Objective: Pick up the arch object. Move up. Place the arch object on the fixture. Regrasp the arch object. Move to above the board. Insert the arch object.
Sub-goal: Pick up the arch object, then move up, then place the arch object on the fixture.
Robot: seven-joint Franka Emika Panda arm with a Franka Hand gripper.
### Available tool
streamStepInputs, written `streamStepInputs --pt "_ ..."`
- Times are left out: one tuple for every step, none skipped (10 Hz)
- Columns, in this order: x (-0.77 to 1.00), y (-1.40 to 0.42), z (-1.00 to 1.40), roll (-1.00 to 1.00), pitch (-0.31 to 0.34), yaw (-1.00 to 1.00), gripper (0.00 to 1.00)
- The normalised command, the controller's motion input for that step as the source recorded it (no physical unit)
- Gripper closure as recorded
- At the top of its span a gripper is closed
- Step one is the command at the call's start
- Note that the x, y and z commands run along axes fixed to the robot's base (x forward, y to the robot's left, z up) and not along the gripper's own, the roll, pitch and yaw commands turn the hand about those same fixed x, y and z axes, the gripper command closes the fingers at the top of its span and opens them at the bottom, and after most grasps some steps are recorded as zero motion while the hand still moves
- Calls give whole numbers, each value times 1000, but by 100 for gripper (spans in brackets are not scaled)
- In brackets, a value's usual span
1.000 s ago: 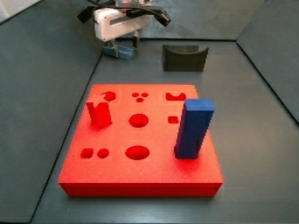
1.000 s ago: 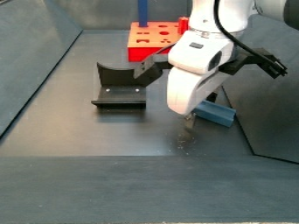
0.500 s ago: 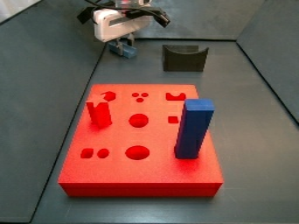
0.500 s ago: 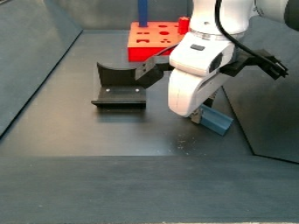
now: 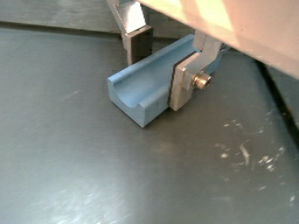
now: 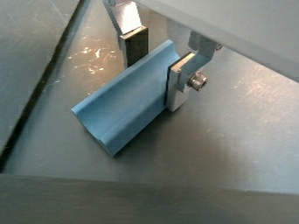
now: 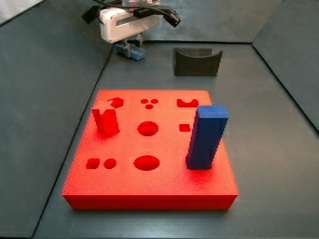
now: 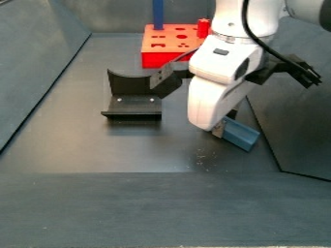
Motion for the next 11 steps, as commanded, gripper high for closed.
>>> streamStepInputs --pt "0 0 0 0 0 0 100" --pt "0 0 0 0 0 0 100" --pt "0 0 0 0 0 0 100" --pt "0 0 833 0 0 0 100" --pt "18 40 844 4 3 35 100" --pt "-2 36 728 4 49 28 100" --pt "4 24 556 15 82 7 100" --pt "-3 18 415 31 87 -4 100" --pt "-12 13 272 50 81 -13 100" --pt "0 0 1000 0 0 0 100" --pt "-5 -1 1000 17 4 -6 100"
